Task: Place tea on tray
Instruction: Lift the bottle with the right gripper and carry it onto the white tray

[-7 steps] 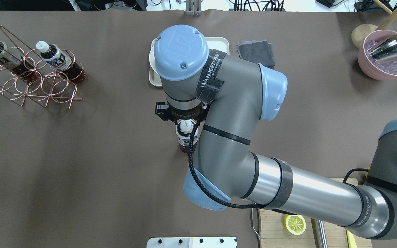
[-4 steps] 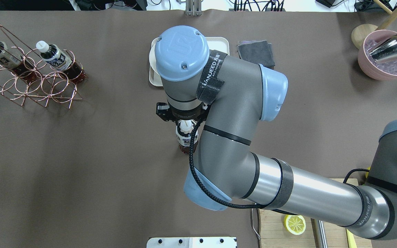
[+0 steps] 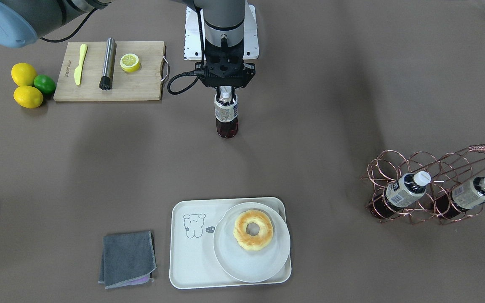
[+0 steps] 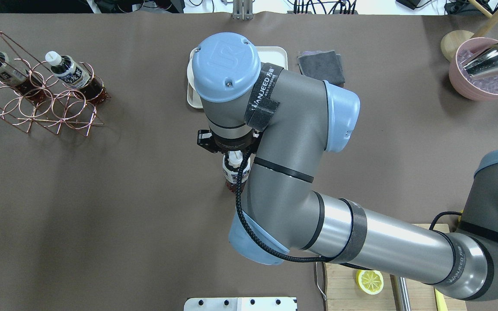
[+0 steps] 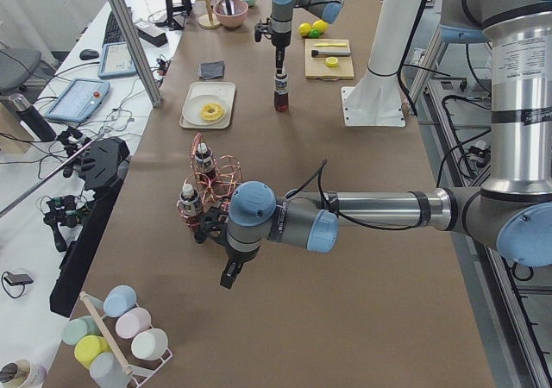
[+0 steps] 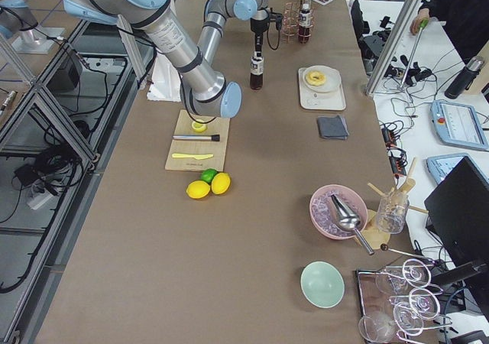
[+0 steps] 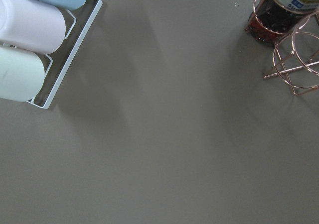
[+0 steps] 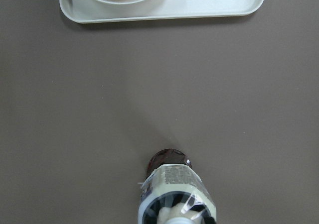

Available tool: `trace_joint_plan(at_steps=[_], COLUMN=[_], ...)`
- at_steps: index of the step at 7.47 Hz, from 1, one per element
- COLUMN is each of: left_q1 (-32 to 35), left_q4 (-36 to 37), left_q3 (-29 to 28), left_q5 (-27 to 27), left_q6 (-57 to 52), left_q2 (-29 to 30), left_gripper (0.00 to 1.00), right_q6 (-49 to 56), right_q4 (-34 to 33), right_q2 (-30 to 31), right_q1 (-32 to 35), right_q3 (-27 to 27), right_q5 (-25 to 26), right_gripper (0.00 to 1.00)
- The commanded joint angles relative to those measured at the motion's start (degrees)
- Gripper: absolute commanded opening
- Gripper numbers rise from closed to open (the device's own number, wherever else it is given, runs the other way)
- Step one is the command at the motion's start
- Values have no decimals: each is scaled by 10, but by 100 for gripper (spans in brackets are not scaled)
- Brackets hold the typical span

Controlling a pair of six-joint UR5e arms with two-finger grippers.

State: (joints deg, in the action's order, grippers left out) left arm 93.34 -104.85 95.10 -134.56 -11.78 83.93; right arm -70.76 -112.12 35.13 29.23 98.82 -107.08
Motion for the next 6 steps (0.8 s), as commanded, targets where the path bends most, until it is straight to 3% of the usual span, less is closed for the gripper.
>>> trace_joint_plan(at_steps=[1,4,6], left_q1=[0,0,0], left_q4=[0,0,0], left_q3=[1,3,6], left_q5=[-1,-2,-3], left_q6=[0,1,1], left_q2=[0,1,1], left_gripper=[98,98,98], right_q6=[4,42,115], right_q4=[-55,-73,-66], right_q2=[-32,-46,-45], right_q1=[22,106,177], right_q3=[3,-3,-46], right_q5=[-14,-69,-105], right_gripper=[0,0,0])
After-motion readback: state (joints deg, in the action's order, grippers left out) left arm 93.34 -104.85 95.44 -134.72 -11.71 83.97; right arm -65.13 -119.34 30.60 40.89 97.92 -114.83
